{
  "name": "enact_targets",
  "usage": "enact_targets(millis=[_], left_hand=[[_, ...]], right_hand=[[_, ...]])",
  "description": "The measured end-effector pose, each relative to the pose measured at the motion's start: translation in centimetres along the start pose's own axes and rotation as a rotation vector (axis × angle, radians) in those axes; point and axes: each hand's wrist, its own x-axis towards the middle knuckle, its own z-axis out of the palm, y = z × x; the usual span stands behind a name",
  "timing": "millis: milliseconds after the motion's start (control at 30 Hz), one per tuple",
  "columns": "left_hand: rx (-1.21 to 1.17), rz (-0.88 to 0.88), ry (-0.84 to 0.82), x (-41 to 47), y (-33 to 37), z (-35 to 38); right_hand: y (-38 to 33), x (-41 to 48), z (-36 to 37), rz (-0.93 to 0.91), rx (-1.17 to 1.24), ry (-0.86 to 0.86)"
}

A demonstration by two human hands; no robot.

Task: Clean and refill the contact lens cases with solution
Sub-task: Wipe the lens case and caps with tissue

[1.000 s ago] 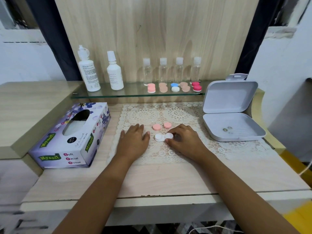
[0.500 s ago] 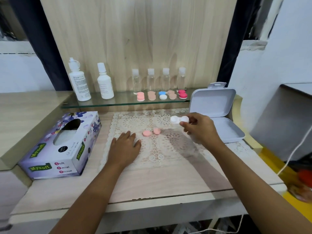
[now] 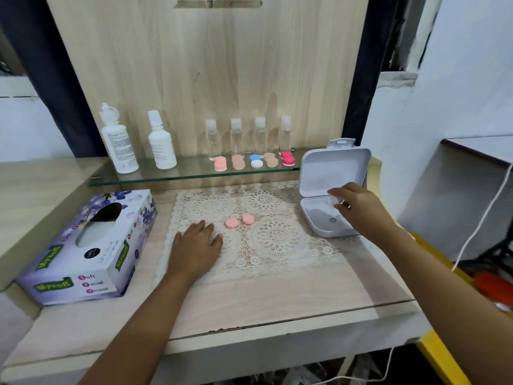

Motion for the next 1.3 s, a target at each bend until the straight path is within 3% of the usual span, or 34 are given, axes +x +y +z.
enact_targets(millis=[167, 400, 567, 733, 900, 1000, 1133, 1300], left_hand=[[-0.010, 0.008, 0.024, 0.0, 0.0, 0.0], [-0.014, 0.009, 0.032, 0.0, 0.0, 0.0], [-0.009, 0.008, 0.023, 0.0, -0.1, 0.1], [-0.004, 0.010, 0.020, 0.1, -0.1, 0.1], [-0.001, 0.007, 0.016, 0.0, -0.1, 0.1], [-0.003, 0.008, 0.021, 0.0, 0.0, 0.1], [0.008, 0.014, 0.027, -0.1, 0.1, -0.1], [0.005, 0.012, 0.018, 0.0, 0.1, -0.2]], right_hand=[[0.7, 0.6, -0.1, -0.356, -0.305, -0.131], [0.6, 1.6, -0.1, -0.465, -0.361, -0.166], [1.4, 1.4, 1.0, -0.365, -0.290, -0.120], [-0.8, 1.4, 1.0, -0.279, -0.119, 0.123], [-5.2, 1.4, 1.8, -0.053, 0.202, 0.294], [-8.9, 0.7, 3.1, 0.057, 0.395, 0.162], [-12.1, -0.3, 5.8, 0.074, 0.418, -0.087], [-13.3, -1.7, 8.5, 0.188, 0.446, -0.125]])
